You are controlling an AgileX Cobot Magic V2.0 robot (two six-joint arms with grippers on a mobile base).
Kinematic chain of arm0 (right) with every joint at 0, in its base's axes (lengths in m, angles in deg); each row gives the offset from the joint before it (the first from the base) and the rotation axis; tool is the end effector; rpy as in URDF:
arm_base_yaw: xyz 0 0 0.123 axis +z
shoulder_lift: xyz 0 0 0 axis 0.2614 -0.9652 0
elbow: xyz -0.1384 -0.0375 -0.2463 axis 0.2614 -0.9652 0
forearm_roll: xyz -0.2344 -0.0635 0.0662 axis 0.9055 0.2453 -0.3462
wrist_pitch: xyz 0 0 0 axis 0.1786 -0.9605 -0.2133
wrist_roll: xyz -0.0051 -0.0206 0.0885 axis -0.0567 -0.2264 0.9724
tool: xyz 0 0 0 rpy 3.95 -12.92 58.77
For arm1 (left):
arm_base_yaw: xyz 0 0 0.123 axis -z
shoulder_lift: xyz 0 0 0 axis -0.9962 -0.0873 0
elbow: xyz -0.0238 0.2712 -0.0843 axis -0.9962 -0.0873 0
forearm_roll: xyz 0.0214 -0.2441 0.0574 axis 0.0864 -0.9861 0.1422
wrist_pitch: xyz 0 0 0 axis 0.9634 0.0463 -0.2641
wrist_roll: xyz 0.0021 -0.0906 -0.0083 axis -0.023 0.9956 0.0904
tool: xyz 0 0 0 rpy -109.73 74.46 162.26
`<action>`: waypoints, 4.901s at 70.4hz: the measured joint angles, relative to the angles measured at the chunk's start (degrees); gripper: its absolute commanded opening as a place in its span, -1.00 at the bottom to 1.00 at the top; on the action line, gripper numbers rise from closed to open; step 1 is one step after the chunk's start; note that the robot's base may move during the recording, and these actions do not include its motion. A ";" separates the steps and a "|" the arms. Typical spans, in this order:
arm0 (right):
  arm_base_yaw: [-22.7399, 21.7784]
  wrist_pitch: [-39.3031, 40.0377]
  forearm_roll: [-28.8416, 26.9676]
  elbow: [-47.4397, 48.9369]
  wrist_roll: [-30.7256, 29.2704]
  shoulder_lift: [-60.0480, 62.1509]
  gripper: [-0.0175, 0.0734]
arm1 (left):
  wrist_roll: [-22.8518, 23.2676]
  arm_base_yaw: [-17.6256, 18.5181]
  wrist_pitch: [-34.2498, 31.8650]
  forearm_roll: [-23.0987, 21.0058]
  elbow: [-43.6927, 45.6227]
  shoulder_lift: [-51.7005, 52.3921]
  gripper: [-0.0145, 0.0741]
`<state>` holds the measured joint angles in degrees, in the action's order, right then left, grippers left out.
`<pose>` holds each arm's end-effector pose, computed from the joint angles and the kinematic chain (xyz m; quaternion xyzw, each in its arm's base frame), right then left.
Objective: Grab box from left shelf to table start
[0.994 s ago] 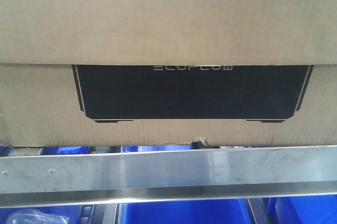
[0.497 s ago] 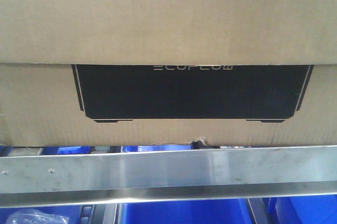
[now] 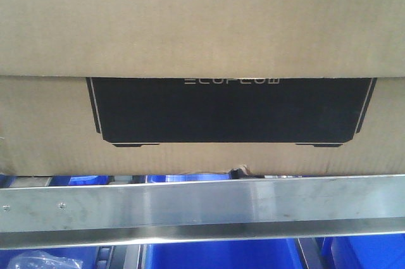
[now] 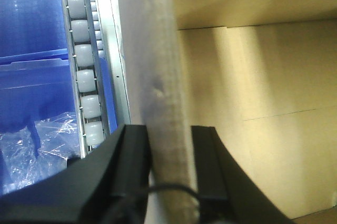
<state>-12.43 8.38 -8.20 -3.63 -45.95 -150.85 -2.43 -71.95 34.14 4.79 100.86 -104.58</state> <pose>0.3113 0.0083 0.3833 -0.0059 0.9389 -0.0235 0.3432 0.2904 -0.0802 0.3875 0.0991 0.9101 -0.1218 0.3836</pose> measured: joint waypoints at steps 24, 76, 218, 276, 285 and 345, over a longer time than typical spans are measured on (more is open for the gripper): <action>0.00 -0.52 -1.20 0.00 0.00 -0.23 -0.49 | 0.00 0.00 -0.15 0.00 0.00 0.00 -0.89; 0.18 -3.06 -1.34 0.00 0.00 9.78 -0.49 | 0.15 0.00 -0.40 -0.01 -0.69 6.63 -0.89; 8.62 -6.92 -8.74 -20.15 0.03 47.35 -0.49 | 3.90 -0.20 4.33 0.10 -23.36 46.14 -0.89; 8.62 -6.92 -8.74 -20.15 0.03 47.35 -0.49 | 3.90 -0.20 4.33 0.10 -23.44 46.14 -0.89; 8.62 -6.92 -8.74 -20.15 0.03 47.35 -0.49 | 3.90 -0.20 4.33 0.10 -23.44 46.14 -0.89; 8.62 -6.92 -8.74 -20.15 0.03 47.35 -0.49 | 3.90 -0.20 4.33 0.10 -23.44 46.14 -0.91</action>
<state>-3.81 1.45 -16.94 -23.78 -45.92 -103.51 1.47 -72.15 38.47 4.90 77.42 -58.45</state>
